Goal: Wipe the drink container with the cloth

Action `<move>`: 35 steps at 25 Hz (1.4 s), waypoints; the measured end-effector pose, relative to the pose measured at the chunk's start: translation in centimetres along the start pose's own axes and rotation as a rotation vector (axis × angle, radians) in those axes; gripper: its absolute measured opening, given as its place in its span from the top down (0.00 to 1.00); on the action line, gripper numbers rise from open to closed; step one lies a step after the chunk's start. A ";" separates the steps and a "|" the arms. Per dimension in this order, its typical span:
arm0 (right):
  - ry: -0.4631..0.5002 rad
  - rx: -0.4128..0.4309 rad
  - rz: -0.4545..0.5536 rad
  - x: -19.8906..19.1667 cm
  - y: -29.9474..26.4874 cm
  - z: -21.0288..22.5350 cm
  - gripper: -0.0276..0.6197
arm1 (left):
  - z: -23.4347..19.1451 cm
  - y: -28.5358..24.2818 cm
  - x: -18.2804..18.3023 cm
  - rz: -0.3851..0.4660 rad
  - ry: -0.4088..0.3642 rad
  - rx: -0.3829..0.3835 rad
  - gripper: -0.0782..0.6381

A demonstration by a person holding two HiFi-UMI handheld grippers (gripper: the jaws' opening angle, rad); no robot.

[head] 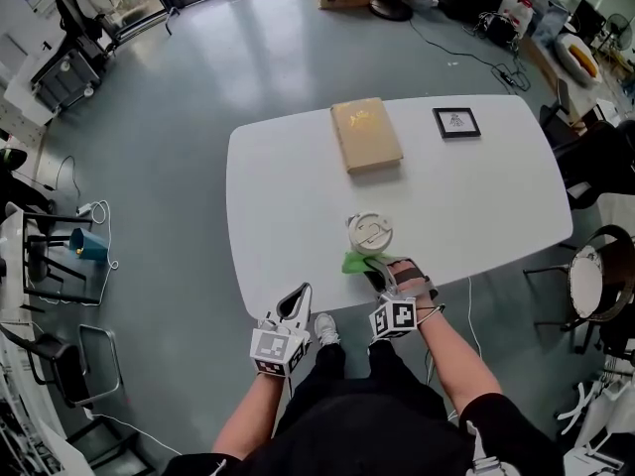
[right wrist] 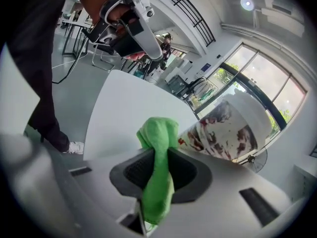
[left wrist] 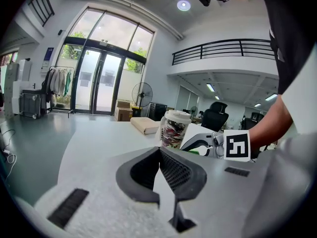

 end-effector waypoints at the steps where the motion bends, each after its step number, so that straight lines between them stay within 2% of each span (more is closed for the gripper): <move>1: 0.001 0.005 -0.002 -0.3 -0.3 -0.3 0.82 | 0.1 0.1 -0.2 -0.003 0.006 -0.001 0.88; 12: 0.036 0.072 -0.019 -1.0 -1.8 -1.7 0.82 | -0.2 1.2 -1.3 -0.024 0.007 0.008 0.88; 15: -0.022 0.100 0.023 0.0 -0.6 -1.5 0.83 | -0.1 1.3 -0.8 -0.013 0.002 0.011 0.88; 18: -0.147 0.129 0.110 1.9 1.3 -0.7 0.83 | 0.1 1.0 -0.3 -0.006 -0.008 0.012 0.88; 21: -0.260 0.124 0.194 3.6 3.6 0.7 0.83 | 0.6 0.6 0.5 0.009 -0.026 0.010 0.88; 23: -0.371 0.125 0.257 4.9 5.4 2.2 0.83 | 0.9 0.4 1.2 0.018 -0.041 0.008 0.88; 26: -0.552 0.115 0.367 6.5 8.2 5.0 0.84 | 1.4 -0.1 1.7 0.026 -0.039 0.005 0.88; 29: -0.750 0.051 0.487 7.1 11.1 8.4 0.84 | 2.1 -0.7 1.9 0.032 -0.028 0.003 0.88; 32: -0.938 0.001 0.537 5.9 12.7 11.0 0.84 | 2.9 -0.5 2.3 0.038 -0.024 0.000 0.88; 34: -1.111 -0.007 0.560 4.3 13.1 12.6 0.84 | 3.3 -0.5 2.8 0.048 -0.026 -0.001 0.88; 35: -1.227 0.001 0.569 3.4 13.1 13.3 0.84 | 3.5 -0.5 3.0 0.051 -0.027 0.000 0.88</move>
Point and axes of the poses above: the fingertips, and each gripper's own axes: y backward along the fingers, z to its right, x out of its top, the point moved 1 cm from there along y, backward along the fingers, and after that the axes turned 3 degrees about z, right-handed, at the moved point
